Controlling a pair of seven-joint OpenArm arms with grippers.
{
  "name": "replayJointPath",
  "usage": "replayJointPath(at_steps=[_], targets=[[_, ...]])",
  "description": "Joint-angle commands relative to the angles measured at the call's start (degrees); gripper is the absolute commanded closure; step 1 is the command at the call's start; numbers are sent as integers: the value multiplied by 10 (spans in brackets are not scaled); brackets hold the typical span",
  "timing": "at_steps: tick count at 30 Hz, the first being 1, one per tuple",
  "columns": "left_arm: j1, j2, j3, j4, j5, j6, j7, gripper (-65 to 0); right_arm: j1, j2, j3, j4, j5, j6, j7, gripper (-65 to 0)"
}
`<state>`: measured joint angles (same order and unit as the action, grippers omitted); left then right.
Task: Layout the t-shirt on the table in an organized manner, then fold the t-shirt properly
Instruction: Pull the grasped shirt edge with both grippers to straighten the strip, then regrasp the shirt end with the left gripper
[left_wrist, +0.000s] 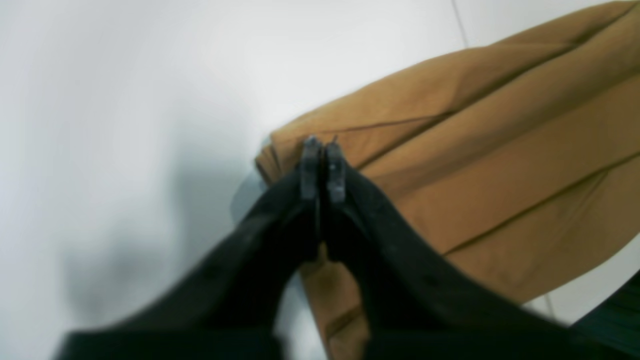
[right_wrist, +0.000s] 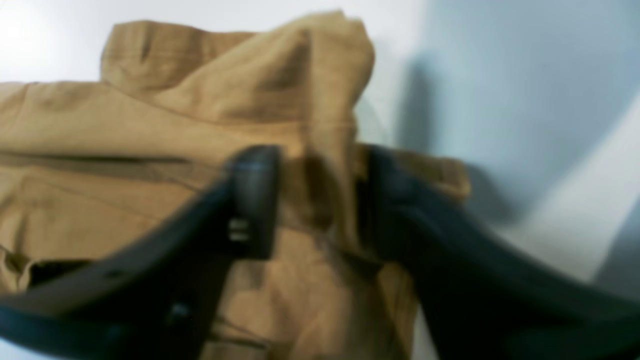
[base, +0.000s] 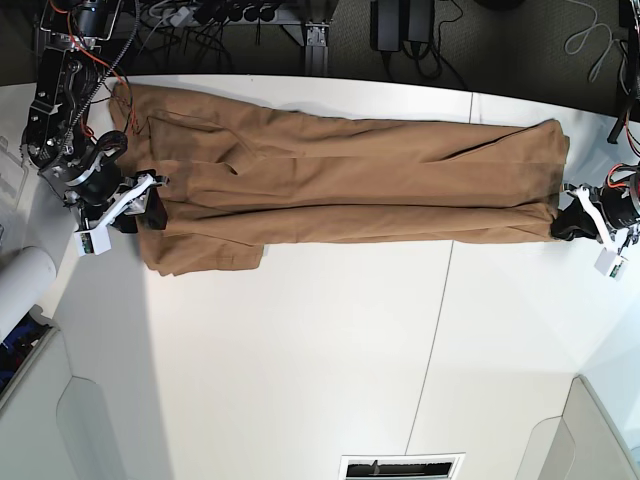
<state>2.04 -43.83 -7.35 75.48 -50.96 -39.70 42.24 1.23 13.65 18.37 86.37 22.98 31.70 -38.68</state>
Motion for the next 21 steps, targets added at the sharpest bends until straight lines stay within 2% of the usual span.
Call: replayJointPath(at_steps=[1, 3, 5, 11, 13, 17, 21], targets=[[-9, -16, -6, 8, -13, -3, -2, -110, 8, 8, 5, 11, 18, 0, 11, -326], [-9, -16, -6, 8, -39, -3, 14, -184, 8, 8, 12, 11, 41, 0, 11, -325], [-9, -16, -12, 8, -80, -3, 33, -216, 8, 8, 22, 16, 62, 0, 11, -325], [-3, -16, -82, 8, -163, -3, 89, -216, 8, -6, 50, 70, 109, 0, -27, -325], [9, -12, -120, 7, -182, -3, 86, -216, 8, -7, 50, 91, 128, 1, -44, -325], [45, 26, -223, 5, -192, -3, 89, -284, 8, -27, 50, 131, 152, 1, -71, -325], [113, 60, -273, 5, -234, -3, 108, -300, -3, -57, 50, 149, 168, 7, -84, -325]])
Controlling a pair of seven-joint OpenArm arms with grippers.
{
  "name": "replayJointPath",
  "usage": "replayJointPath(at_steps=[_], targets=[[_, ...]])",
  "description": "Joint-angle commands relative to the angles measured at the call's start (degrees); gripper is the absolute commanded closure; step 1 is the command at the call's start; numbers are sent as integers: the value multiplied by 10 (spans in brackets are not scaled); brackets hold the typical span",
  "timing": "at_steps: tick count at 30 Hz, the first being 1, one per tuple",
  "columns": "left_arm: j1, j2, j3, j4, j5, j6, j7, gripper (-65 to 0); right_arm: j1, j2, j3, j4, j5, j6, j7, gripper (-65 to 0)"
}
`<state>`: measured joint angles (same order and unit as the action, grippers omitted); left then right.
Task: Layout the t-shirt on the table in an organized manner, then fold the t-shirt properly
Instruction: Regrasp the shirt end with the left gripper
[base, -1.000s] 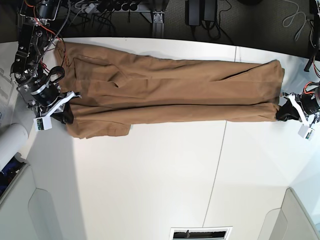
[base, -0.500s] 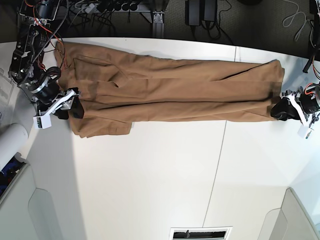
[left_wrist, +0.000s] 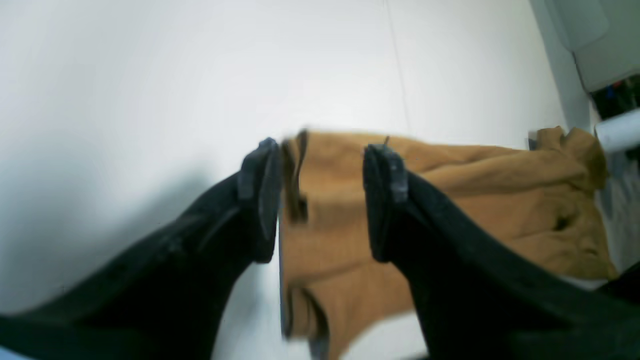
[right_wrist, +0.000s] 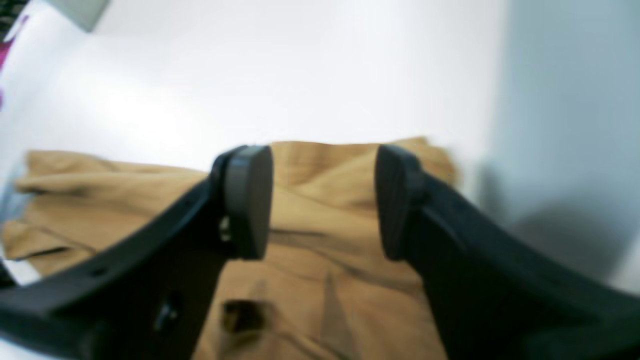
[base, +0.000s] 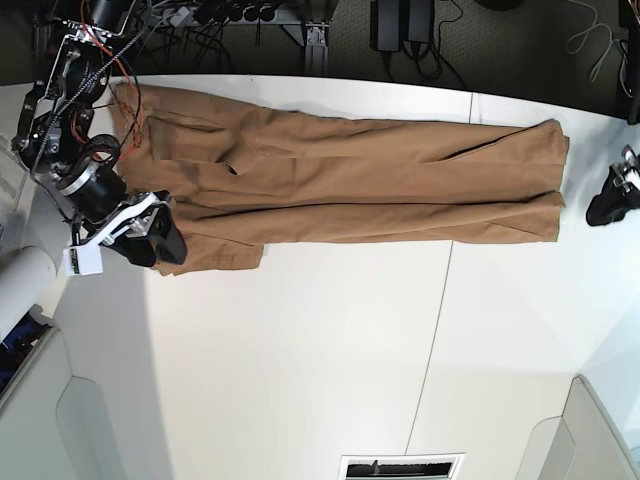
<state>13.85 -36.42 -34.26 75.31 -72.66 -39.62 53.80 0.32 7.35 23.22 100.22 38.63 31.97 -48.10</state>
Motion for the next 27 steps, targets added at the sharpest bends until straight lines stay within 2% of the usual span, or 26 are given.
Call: replayJointPath(at_steps=[1, 4, 7, 13, 16, 20, 27], targets=[[12, -4, -12, 7, -23, -4, -8, -300, 2, -2, 1, 10, 11, 5, 10, -325], [47, 28, -37, 7, -34, -4, -10, -300, -10, -23, 0, 10, 8, 5, 10, -325], [65, 64, -76, 7, -33, -4, -14, -300, -26, -30, 0, 10, 7, 10, 11, -325], [65, 108, -77, 7, 29, -4, -70, -304, -37, -30, 0, 10, 6, 9, 11, -325], [64, 128, -77, 7, 48, -4, -72, -349, -37, -30, 0, 10, 6, 9, 11, -325], [63, 145, -76, 7, 49, -4, -77, -351, -37, -30, 0, 10, 6, 9, 11, -325], [50, 155, -76, 7, 72, -4, -108, -351, -37, -30, 0, 10, 6, 9, 11, -325]])
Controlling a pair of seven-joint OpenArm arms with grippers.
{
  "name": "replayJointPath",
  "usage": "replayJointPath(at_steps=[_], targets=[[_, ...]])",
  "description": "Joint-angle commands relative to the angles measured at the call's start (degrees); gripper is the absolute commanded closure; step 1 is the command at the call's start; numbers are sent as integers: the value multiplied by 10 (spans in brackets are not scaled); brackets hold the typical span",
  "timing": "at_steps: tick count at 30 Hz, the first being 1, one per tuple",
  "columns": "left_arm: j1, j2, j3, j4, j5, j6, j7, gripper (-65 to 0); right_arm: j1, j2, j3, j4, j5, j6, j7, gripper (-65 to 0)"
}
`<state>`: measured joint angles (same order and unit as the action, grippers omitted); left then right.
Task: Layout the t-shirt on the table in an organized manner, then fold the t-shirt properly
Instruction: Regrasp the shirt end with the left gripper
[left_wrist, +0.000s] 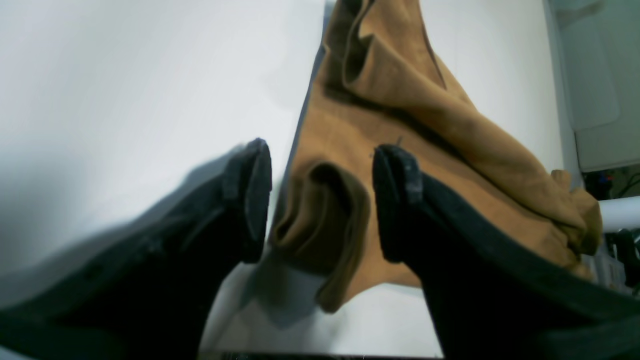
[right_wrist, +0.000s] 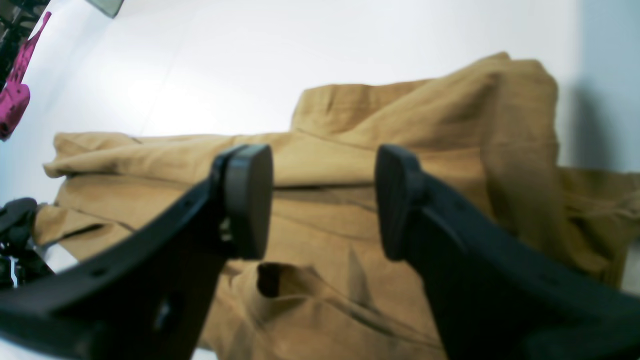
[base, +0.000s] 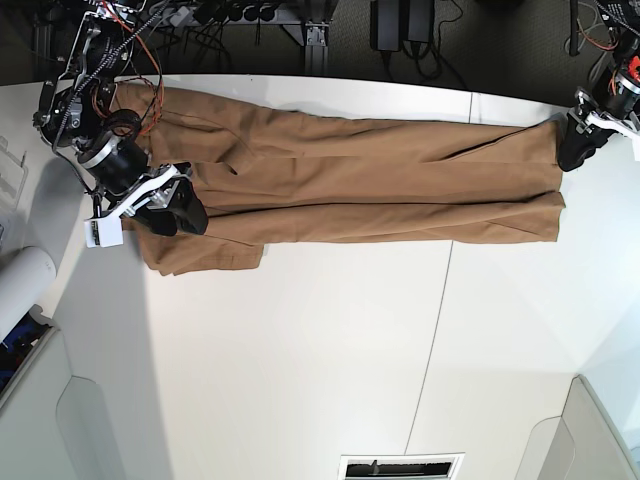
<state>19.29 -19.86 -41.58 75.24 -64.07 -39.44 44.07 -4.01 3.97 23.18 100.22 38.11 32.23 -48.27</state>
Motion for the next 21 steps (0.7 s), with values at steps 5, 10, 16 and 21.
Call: replayJointPath(at_steps=[5, 10, 16, 21], targets=[[-39, -11, 25, 8, 19, -6, -15, -351, 6, 4, 0, 10, 12, 7, 13, -325], [-60, -11, 63, 8, 80, -6, -47, -351, 6, 4, 0, 10, 11, 6, 13, -325], [-70, -11, 66, 8, 85, -2, -55, -351, 5, 4, 0, 10, 12, 6, 13, -325], [-88, -7, 66, 8, 79, -2, -53, -351, 5, 4, 0, 10, 11, 6, 13, -325]])
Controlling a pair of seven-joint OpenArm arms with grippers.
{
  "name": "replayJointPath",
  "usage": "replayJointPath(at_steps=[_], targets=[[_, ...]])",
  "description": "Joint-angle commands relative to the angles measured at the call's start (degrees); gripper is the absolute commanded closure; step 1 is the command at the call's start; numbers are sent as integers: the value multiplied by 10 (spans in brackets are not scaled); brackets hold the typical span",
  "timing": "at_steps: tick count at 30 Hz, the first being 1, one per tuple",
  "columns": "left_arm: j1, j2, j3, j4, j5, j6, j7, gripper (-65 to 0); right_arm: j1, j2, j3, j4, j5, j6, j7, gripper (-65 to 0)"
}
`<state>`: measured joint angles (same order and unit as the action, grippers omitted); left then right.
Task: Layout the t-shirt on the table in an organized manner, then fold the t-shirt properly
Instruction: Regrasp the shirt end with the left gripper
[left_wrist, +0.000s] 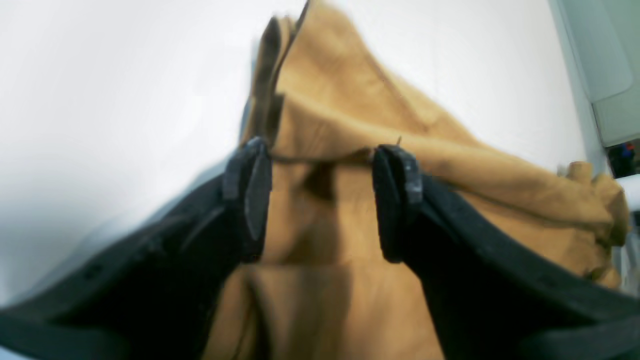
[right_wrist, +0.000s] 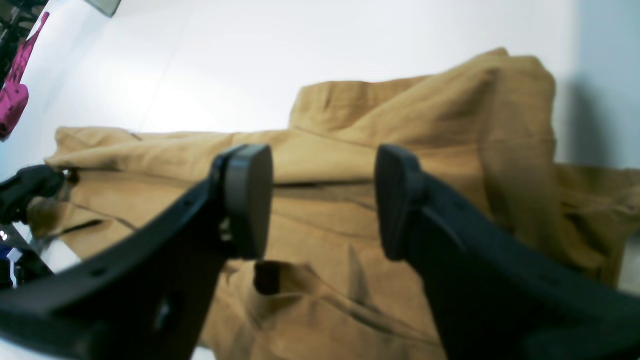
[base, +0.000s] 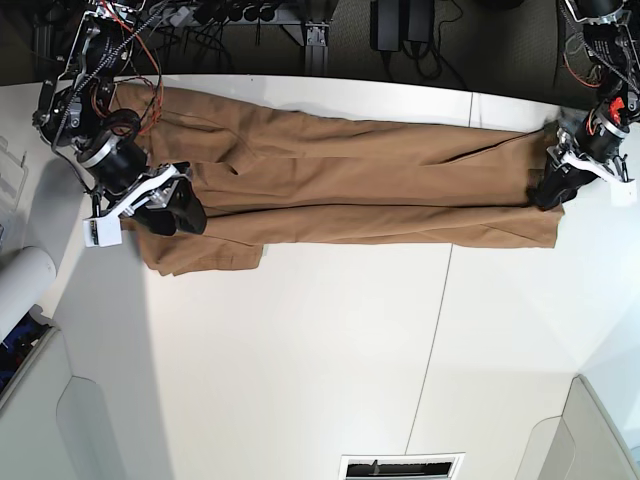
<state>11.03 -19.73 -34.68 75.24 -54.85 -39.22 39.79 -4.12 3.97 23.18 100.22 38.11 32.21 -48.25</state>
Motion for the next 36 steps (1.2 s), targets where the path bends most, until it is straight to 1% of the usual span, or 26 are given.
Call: replayJointPath(at_steps=[1, 2, 3, 4, 10, 12, 13, 16, 19, 20, 22, 25, 29, 36], targets=[[-9, -7, -3, 8, -10, -4, -10, -351, 6, 4, 0, 10, 11, 7, 12, -325], [-13, -4, -2, 8, -5, -2, -10, -350, 6, 4, 0, 10, 12, 7, 12, -325], [-16, -1, -2, 8, 2, 12, -10, -350, 6, 4, 0, 10, 12, 7, 12, -325], [-18, 0, -1, 8, 6, 18, -10, -350, 6, 4, 0, 10, 14, 7, 13, -325], [-21, 1, 0, 8, 45, 22, -11, -350, 6, 4, 0, 10, 14, 7, 12, -325], [-21, 1, 0, 7, 56, 22, -10, -329, 6, 4, 0, 10, 14, 6, 12, -325], [-21, 1, 0, 5, 59, 22, -10, -290, 6, 3, 0, 10, 14, 7, 12, -325], [-21, 2, 0, 4, 59, 22, -10, -130, 6, 0, 0, 10, 14, 7, 12, -325], [-21, 5, 5, 4, 64, 21, -10, -16, 6, 0, 0, 10, 14, 6, 12, -325], [-21, 5, 8, 4, 65, 21, -10, 0, 6, 0, 0, 10, 14, 6, 12, -325], [-21, 5, 11, 4, 65, 20, -10, 0, 6, 0, 0, 10, 14, 7, 11, -325], [-21, 4, 11, 6, 64, -8, -14, 0, 6, -1, 0, 10, 14, 7, 11, -325], [-17, 5, 11, 45, 62, -8, 4, 0, 6, 0, 0, 10, 14, 7, 13, -325], [15, 7, 11, 178, 61, -8, 3, 0, 6, 0, 0, 10, 14, 7, 14, -325]])
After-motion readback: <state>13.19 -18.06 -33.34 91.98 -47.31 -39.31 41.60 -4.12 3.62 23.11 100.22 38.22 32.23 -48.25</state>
